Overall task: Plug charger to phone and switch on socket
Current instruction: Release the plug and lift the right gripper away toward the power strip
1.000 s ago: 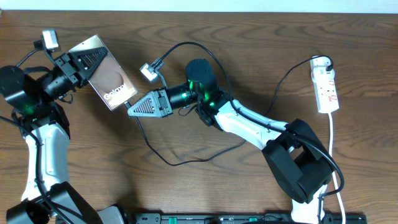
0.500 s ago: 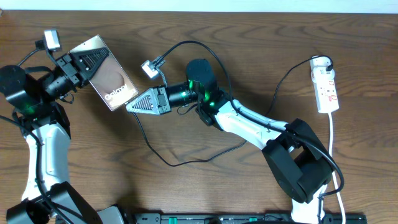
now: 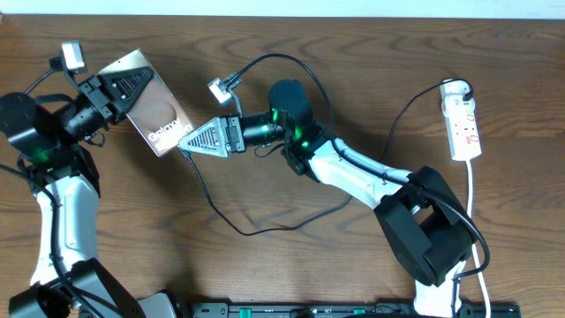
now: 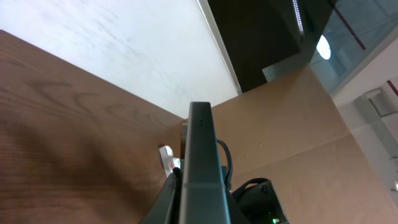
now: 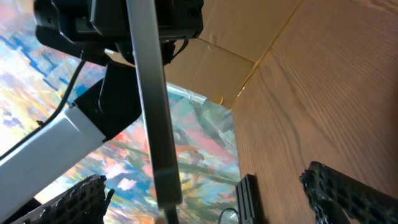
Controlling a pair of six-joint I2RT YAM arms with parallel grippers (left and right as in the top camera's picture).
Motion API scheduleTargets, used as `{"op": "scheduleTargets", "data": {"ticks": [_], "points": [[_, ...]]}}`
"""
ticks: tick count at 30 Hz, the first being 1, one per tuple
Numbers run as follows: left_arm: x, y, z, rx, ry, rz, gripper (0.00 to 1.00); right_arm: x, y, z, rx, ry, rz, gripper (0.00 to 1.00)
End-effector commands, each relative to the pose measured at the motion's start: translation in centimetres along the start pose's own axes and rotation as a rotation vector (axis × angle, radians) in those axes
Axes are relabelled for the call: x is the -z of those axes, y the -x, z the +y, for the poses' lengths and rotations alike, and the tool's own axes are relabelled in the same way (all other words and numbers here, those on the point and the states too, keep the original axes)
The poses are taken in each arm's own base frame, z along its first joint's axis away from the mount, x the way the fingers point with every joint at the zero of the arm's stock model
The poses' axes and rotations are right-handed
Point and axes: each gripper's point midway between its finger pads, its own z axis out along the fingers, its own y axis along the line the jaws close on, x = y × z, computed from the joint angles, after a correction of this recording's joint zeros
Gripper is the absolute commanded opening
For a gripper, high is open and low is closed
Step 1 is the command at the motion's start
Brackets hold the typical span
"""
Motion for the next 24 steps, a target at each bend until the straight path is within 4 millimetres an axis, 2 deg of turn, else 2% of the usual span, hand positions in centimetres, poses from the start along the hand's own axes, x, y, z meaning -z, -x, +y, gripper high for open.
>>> {"op": "scheduleTargets", "data": {"ticks": [1,6,9,12,17,19,24], "points": [[1.2,0.9,-0.5,-0.02,0.012,-0.033,0.08,1.4,1.1,-0.4,0.015,-0.007,-0.021,0.99],[2.0,0.9,-0.1,0.008,0.02,-0.029,0.07,4.2,3.1,-2.3,-0.028,-0.06,-0.079,0.99],[2.1,0.8,-0.1,0.009,0.017,-0.02,0.07,6.6,4.2,-4.4,-0.065,-0.126,-0.124,0.99],[2.1,0.7,-0.1,0.015,0.016,-0.016,0.08,9.2,4.7,-7.4,-0.134,-0.228,-0.17,0.99],[2.1,0.5,0.2,0.033,0.02,-0.014,0.07,14.0,3.7,-12.8,-0.262,-0.442,-0.217,0.99],[2.1,0.4,0.4,0.036,0.021,-0.014,0.07,15.4,3.2,-13.9,-0.289,-0.489,-0.219,0.99],[2.0,-0.6,1.7,0.058,0.032,-0.005,0.07,18.3,2.9,-15.0,-0.316,-0.583,-0.245,0.99]]}}
